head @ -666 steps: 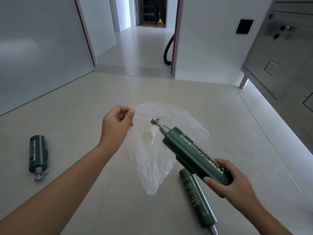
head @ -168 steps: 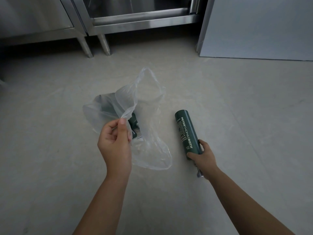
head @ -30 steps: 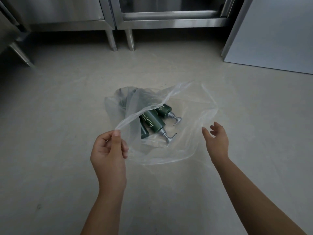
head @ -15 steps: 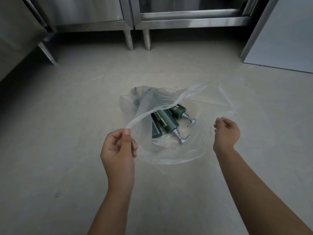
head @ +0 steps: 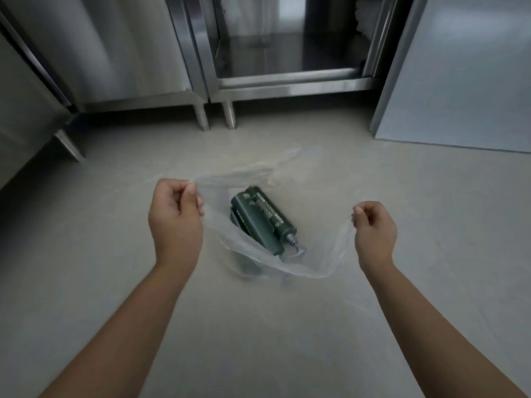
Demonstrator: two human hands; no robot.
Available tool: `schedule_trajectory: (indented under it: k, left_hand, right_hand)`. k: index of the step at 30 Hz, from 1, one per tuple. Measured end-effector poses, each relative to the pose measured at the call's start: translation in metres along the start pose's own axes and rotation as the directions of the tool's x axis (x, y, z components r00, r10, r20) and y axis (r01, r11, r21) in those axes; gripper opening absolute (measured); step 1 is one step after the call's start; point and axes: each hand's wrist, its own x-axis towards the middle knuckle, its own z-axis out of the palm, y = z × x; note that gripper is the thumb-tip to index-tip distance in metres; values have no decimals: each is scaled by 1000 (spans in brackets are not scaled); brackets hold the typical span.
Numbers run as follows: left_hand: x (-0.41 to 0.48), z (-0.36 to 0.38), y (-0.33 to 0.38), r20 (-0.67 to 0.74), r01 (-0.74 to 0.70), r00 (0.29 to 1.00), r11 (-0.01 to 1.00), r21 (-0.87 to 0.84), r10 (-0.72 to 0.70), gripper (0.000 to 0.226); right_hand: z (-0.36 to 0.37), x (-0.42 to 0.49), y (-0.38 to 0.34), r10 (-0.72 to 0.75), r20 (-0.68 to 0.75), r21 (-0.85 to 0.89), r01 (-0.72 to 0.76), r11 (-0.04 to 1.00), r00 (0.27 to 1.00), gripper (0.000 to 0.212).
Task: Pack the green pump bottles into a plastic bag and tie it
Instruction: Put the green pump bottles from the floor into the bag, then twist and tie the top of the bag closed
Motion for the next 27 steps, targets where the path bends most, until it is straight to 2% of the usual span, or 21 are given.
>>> schedule_trajectory:
  k: [5, 8, 15, 18, 22, 25, 27]
  left_hand:
    - [67, 8, 41, 255, -174, 958, 972, 156, 131, 27]
    - [89, 9, 59, 308, -249, 933, 953, 171, 189, 22]
    - [83, -2, 58, 274, -175, 949, 984, 44, 156, 25]
    - [75, -3, 59, 337, -114, 933, 992, -54, 126, 24]
    - [60, -1, 64, 514, -39, 849, 984, -171, 123, 18]
    - [47, -1, 67, 575, -1, 810, 980, -201, 119, 18]
    - [42, -1, 66, 573, 29, 814, 980, -198, 92, 17]
  right_hand:
    - [15, 7, -74, -211, 97, -5, 213, 977, 973, 15]
    - [24, 12, -116, -280, 126, 42, 277, 960, 952, 24]
    - [38, 10, -185, -391, 235, 130, 370, 920, 890, 29]
    - [33, -5, -182, -476, 294, 133, 458, 879, 829, 31]
    - [23, -24, -167, -474, 494, 253, 401, 880, 729, 12]
    - [15, -30, -158, -499, 584, 325, 379, 866, 640, 19]
    - [12, -35, -154, -483, 623, 390, 291, 873, 615, 17]
